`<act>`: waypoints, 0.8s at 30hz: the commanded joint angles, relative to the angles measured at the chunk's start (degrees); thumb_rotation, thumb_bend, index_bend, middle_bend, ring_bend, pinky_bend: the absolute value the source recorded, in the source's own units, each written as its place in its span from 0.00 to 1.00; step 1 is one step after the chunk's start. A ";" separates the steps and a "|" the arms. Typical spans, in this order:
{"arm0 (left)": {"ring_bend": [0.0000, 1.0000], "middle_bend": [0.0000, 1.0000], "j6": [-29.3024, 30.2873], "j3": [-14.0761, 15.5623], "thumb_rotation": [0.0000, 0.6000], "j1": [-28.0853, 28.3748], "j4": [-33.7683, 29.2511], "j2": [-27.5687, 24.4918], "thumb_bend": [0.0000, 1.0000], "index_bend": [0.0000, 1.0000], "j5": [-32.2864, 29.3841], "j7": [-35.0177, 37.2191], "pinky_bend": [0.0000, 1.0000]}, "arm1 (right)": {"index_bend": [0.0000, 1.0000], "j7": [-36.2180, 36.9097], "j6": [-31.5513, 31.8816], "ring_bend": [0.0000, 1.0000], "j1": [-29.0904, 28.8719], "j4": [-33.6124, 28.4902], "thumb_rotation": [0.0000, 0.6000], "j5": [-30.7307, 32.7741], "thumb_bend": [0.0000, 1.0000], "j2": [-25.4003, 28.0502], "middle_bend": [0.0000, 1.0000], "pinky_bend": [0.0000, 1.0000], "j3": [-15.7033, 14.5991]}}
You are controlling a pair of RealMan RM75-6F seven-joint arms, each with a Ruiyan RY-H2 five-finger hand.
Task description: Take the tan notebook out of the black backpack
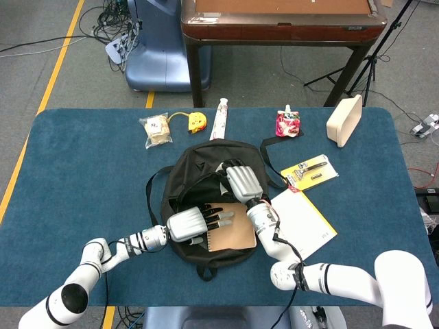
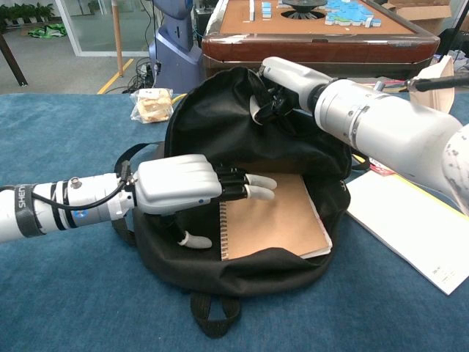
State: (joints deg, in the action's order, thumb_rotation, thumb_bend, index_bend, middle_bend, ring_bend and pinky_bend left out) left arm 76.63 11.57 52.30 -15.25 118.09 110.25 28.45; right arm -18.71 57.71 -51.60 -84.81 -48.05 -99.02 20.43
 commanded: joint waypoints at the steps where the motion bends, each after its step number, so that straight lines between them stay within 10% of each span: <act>1: 0.06 0.00 -0.08 0.30 1.00 -0.03 0.35 0.36 0.21 0.00 -0.27 -0.59 0.21 | 0.74 -0.02 0.02 0.17 0.03 -0.04 1.00 0.04 0.81 0.05 0.35 0.14 -0.05; 24: 0.03 0.00 -1.06 0.96 1.00 0.16 -1.02 2.61 0.17 0.00 -2.92 0.76 0.17 | 0.74 0.24 -0.09 0.17 -0.09 0.49 1.00 0.17 0.81 -0.15 0.35 0.14 -0.21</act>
State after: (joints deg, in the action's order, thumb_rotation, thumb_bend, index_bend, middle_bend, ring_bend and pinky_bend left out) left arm 75.64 12.46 52.44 -16.27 120.64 107.33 29.28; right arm -18.47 57.62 -51.70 -84.31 -47.89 -99.17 20.22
